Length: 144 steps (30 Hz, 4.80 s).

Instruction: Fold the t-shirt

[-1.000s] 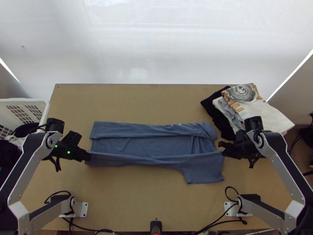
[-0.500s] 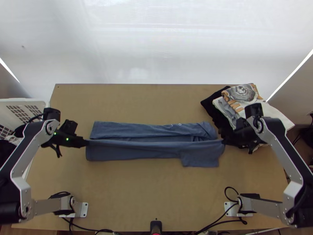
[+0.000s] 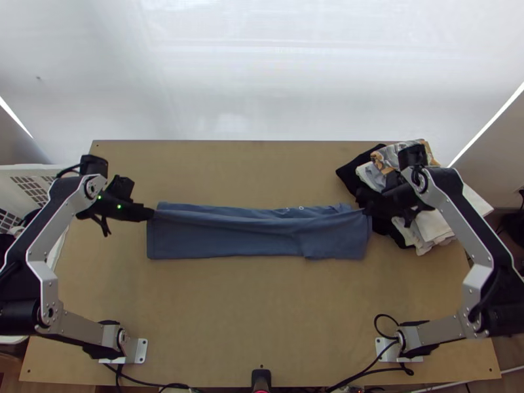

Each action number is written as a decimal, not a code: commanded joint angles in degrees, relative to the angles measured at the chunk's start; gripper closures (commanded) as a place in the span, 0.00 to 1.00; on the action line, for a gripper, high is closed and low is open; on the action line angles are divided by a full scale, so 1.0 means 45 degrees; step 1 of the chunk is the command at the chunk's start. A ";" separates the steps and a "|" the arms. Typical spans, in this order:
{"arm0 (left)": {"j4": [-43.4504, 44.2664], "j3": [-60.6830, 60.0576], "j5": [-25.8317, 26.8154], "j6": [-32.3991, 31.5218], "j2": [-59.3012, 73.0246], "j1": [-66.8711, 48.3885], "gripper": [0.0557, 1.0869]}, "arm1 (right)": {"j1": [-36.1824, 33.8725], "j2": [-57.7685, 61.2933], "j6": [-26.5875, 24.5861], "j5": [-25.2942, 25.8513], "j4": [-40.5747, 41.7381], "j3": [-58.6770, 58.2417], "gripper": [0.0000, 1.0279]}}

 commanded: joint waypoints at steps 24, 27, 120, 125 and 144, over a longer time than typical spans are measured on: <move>0.0913 0.0886 0.0381 -0.3608 -0.1511 -0.0423 0.04 | 0.2121 -0.1096 0.0930 0.1556 0.2098 0.2069 0.19; 0.0327 0.0710 0.1495 -0.3823 -0.1628 0.0300 0.04 | 0.3449 -0.1213 0.1418 0.1165 0.2059 0.2674 0.12; 0.4741 -0.3059 0.3682 0.0298 0.0618 0.6511 0.97 | 0.4269 0.1521 0.2805 -0.1394 0.1180 0.4178 0.04; 0.2866 -0.1790 0.3038 0.1275 0.0599 0.7195 0.97 | 0.3801 0.0779 0.2688 -0.1394 0.1200 0.3416 0.04; 0.0054 0.2117 0.1338 -0.4233 -0.2800 -0.1497 0.97 | 0.1672 -0.1936 0.2649 -0.1687 0.1337 0.1268 0.04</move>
